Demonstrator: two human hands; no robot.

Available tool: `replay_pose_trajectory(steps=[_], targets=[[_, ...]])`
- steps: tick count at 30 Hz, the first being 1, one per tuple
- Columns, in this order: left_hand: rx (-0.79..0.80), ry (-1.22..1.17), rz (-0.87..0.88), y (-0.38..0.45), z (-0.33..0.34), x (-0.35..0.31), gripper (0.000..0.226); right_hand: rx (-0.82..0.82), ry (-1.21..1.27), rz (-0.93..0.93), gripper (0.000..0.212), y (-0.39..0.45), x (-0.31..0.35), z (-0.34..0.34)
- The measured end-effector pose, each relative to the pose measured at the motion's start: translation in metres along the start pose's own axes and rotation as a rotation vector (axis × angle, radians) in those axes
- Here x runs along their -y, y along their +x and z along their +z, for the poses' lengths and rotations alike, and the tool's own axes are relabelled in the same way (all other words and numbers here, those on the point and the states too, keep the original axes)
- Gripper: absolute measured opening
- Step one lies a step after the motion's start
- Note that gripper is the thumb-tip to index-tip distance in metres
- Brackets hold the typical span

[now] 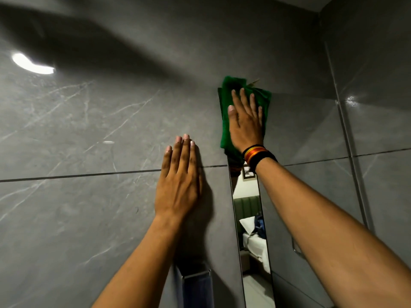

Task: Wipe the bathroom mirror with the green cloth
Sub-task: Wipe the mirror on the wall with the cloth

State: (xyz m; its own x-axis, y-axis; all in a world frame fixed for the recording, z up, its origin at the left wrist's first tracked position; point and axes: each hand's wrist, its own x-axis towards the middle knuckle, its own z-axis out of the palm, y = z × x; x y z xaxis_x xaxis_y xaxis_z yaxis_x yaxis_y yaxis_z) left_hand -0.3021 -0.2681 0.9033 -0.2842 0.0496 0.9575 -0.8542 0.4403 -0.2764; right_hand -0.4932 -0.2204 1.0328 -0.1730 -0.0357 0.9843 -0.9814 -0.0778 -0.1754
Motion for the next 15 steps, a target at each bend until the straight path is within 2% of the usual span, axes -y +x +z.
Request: replay_pose_trajectory(steps=[7, 15], targets=[[0.005, -0.014, 0.006, 0.000, -0.001, 0.000, 0.066, -0.032, -0.060, 0.180, 0.052, 0.028, -0.082, -0.017], [-0.058, -0.007, 0.014, 0.000, 0.000, -0.003, 0.065, -0.087, -0.079, 0.470, 0.052, 0.065, -0.201, -0.047]])
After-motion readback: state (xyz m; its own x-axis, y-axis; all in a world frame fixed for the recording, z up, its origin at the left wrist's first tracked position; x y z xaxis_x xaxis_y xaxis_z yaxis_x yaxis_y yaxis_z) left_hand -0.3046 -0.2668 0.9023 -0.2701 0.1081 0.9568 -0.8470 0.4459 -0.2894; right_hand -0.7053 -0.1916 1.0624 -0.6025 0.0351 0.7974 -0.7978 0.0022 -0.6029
